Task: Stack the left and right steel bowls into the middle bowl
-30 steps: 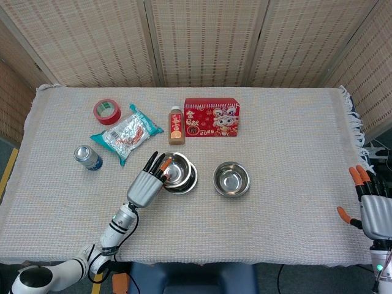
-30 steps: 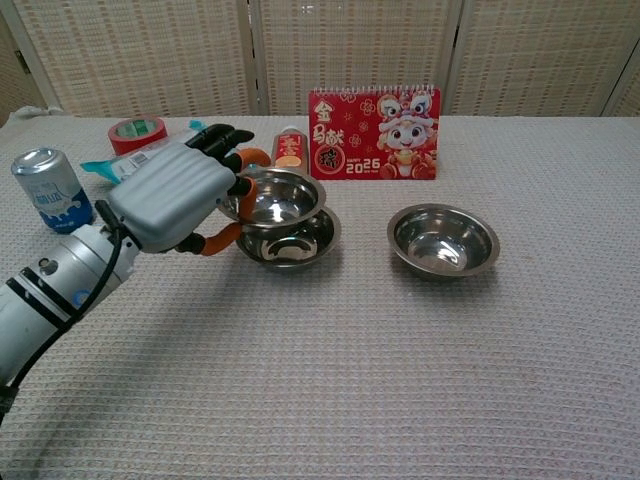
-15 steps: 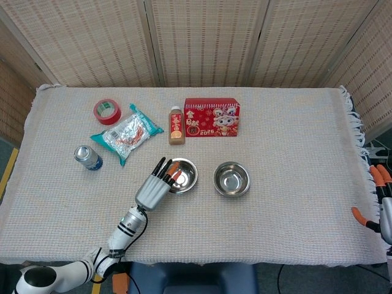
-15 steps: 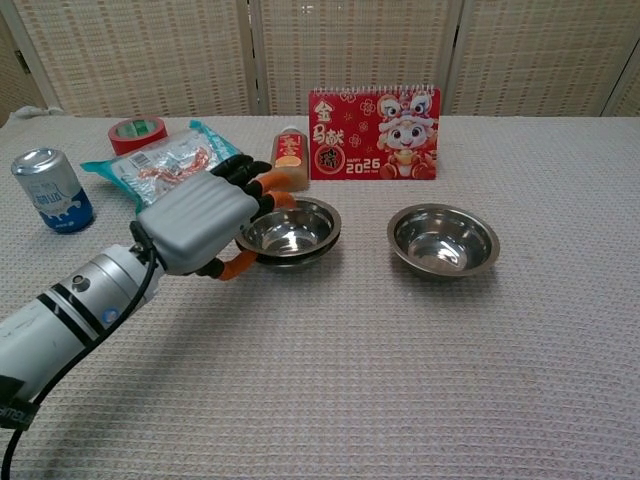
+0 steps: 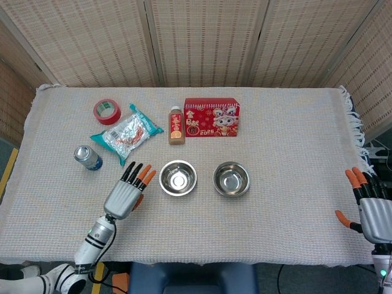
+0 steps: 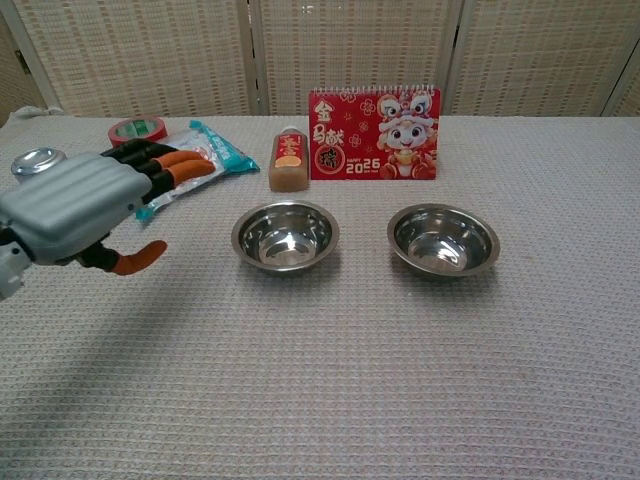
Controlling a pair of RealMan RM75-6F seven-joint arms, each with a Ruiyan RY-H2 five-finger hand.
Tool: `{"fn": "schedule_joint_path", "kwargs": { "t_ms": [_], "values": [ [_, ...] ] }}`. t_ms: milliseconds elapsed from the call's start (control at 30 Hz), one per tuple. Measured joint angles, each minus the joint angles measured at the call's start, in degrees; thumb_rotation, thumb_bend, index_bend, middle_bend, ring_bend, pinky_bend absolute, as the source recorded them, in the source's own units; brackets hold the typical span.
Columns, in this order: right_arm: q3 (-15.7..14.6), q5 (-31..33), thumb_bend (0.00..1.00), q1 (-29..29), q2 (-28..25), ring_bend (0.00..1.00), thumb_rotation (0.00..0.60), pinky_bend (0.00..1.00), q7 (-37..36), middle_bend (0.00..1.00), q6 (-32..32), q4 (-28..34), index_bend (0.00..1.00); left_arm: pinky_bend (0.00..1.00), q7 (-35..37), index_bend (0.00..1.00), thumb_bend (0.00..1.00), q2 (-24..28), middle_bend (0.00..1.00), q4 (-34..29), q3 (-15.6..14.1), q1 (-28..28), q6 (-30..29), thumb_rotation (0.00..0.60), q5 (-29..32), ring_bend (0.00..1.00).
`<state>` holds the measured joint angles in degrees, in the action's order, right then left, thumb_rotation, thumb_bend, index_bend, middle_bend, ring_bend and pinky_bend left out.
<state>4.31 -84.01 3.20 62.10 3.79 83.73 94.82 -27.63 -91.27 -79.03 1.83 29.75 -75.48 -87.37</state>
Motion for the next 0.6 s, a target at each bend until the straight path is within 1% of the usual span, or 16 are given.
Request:
{"fn": "schedule_joint_path", "kwargs": {
  "t_ms": [100, 200, 300, 333, 400, 500, 600],
  "values": [
    [-0.8, -3.0, 0.14, 1.8, 1.5, 0.0, 0.6, 0.0, 1.2, 0.0, -1.8, -0.6, 0.0, 0.02, 1.5, 0.0, 0.44, 5.7, 0.0, -3.1, -2.2, -5.2, -4.5, 0.6, 0.2, 0.0],
    [-1.6, -6.3, 0.14, 4.8, 4.2, 0.0, 0.6, 0.0, 3.7, 0.0, -5.3, -1.9, 0.08, 0.02, 3.5, 0.0, 0.44, 9.7, 0.0, -4.7, -4.4, -10.5, -8.5, 0.6, 1.4, 0.0],
    [-1.7, -8.0, 0.14, 8.1, 8.0, 0.0, 0.6, 0.0, 6.1, 0.0, -8.9, -4.1, 0.15, 0.01, 7.1, 0.0, 0.44, 12.2, 0.0, -4.9, -5.7, -14.2, -10.7, 0.6, 2.7, 0.0],
    [-1.5, -8.2, 0.14, 9.4, 9.7, 0.0, 0.6, 0.0, 7.2, 0.0, -10.2, -5.1, 0.19, 0.01, 8.4, 0.0, 0.44, 12.6, 0.0, -4.7, -5.8, -14.9, -11.1, 0.6, 3.1, 0.0],
    [-0.9, -8.1, 0.14, 11.2, 12.3, 0.0, 0.6, 0.0, 9.1, 0.0, -12.1, -6.7, 0.22, 0.02, 11.4, 0.0, 0.44, 13.9, 0.0, -4.4, -5.7, -16.5, -11.9, 0.6, 4.7, 0.0],
    [0.3, -7.4, 0.16, 14.4, 16.6, 0.0, 0.6, 0.0, 11.2, 0.0, -15.3, -9.5, 0.29, 0.02, 14.4, 0.0, 0.44, 15.8, 0.0, -4.0, -4.7, -17.9, -12.9, 0.6, 6.2, 0.0],
    [1.4, -6.8, 0.2, 17.5, 20.7, 0.0, 0.6, 0.0, 12.0, 0.0, -17.9, -13.0, 0.32, 0.02, 16.6, 0.0, 0.44, 17.2, 0.0, -3.9, -3.5, -18.4, -13.1, 0.6, 6.3, 0.0]
  ]
}}
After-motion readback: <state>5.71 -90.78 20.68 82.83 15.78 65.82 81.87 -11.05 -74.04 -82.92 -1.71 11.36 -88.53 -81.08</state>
